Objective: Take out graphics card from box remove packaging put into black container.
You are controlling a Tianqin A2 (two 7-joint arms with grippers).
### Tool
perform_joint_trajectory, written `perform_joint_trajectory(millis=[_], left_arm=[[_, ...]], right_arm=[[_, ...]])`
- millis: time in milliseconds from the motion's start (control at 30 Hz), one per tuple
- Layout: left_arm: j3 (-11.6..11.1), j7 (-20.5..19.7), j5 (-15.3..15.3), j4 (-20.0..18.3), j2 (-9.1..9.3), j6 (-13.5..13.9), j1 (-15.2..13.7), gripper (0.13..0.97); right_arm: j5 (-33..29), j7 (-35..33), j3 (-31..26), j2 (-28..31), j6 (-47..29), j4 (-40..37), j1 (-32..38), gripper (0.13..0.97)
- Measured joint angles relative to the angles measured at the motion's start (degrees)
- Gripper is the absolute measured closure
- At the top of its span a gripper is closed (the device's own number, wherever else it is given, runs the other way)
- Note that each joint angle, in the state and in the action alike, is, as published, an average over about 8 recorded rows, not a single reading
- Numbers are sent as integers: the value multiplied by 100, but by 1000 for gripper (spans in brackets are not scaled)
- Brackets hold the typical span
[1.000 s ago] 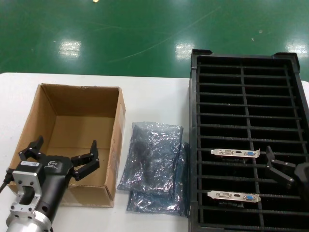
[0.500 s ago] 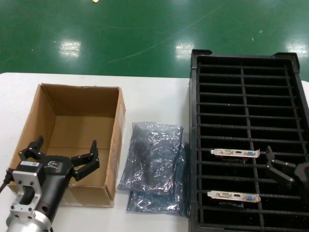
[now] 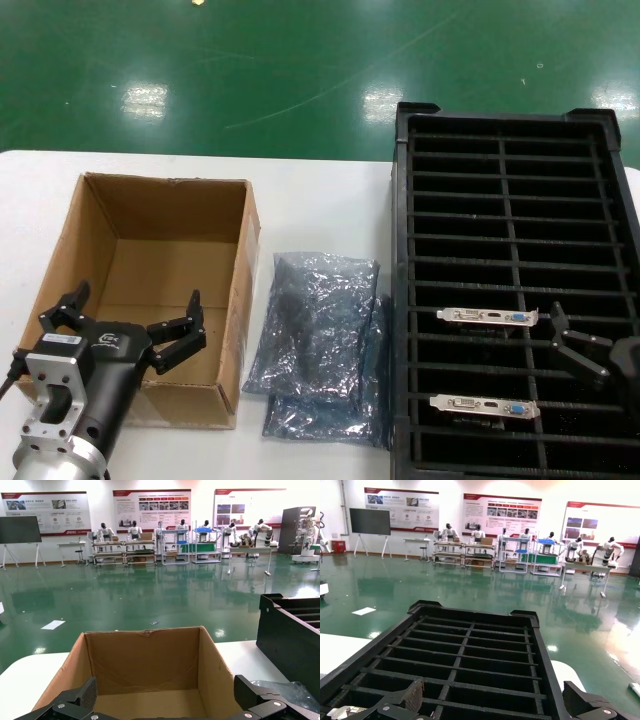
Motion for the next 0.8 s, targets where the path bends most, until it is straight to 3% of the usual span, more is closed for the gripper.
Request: perform_joint_trajectory(millis=[800], left_arm=[[0, 0, 0, 0, 0, 0, 0, 132]], right_arm=[[0, 0, 0, 0, 0, 0, 0, 129]])
